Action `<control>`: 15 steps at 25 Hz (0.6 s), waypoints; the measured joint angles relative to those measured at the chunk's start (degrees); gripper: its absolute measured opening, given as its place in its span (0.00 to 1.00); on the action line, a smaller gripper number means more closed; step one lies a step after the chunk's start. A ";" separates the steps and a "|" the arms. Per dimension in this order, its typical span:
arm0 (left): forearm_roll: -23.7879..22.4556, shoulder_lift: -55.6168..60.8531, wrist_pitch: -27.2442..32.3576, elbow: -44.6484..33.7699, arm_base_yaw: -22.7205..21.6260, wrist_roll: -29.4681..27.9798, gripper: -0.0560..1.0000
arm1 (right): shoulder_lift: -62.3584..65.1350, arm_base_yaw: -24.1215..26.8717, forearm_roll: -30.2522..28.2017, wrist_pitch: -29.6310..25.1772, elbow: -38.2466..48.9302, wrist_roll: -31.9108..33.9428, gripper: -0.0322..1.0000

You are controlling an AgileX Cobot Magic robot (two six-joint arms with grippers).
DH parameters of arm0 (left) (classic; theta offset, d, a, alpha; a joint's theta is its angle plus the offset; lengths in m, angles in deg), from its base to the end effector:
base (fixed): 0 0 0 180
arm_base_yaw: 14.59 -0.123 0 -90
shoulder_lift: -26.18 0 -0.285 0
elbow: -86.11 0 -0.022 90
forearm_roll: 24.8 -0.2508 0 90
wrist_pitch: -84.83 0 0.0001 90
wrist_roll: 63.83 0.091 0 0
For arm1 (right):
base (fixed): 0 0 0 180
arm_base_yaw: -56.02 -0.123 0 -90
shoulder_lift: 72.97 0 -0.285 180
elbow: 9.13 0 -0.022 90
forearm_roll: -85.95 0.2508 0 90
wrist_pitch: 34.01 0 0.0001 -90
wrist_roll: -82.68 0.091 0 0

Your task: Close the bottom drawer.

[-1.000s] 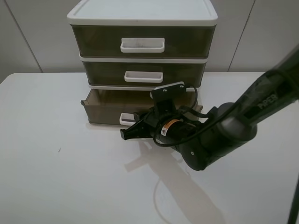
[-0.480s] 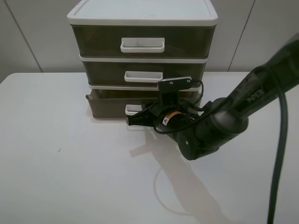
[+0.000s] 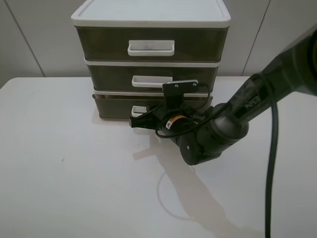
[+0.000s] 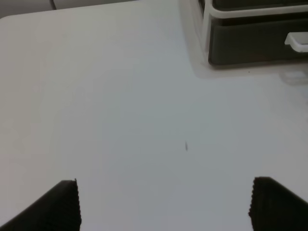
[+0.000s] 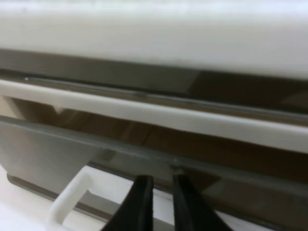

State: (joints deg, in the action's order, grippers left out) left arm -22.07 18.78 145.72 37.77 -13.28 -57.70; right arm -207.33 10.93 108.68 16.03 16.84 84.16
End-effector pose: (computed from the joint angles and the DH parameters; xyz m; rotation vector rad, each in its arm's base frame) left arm -0.0066 -0.0036 0.2783 0.1346 2.0302 -0.0041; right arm 0.2906 0.2534 0.0645 -0.2912 1.9476 0.4147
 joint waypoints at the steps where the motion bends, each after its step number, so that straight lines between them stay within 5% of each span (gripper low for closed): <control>1: 0.00 0.00 0.00 0.00 0.00 0.00 0.73 | 0.00 0.00 0.00 -0.12 0.00 0.00 0.05; 5: 0.00 0.00 0.00 0.00 0.00 0.00 0.73 | 2.22 0.00 -1.32 -3.25 0.93 0.00 0.05; 12: 0.00 0.00 0.00 0.00 0.00 0.00 0.73 | 14.70 0.00 -13.60 -12.08 8.31 5.65 0.05; 15: 0.00 0.00 0.00 0.00 0.00 0.00 0.73 | 20.75 0.20 -15.40 -18.07 11.74 8.12 0.14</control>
State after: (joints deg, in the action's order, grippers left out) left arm -22.07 18.78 145.72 37.77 -13.28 -57.70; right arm -186.58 11.13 93.28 -2.04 28.57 92.28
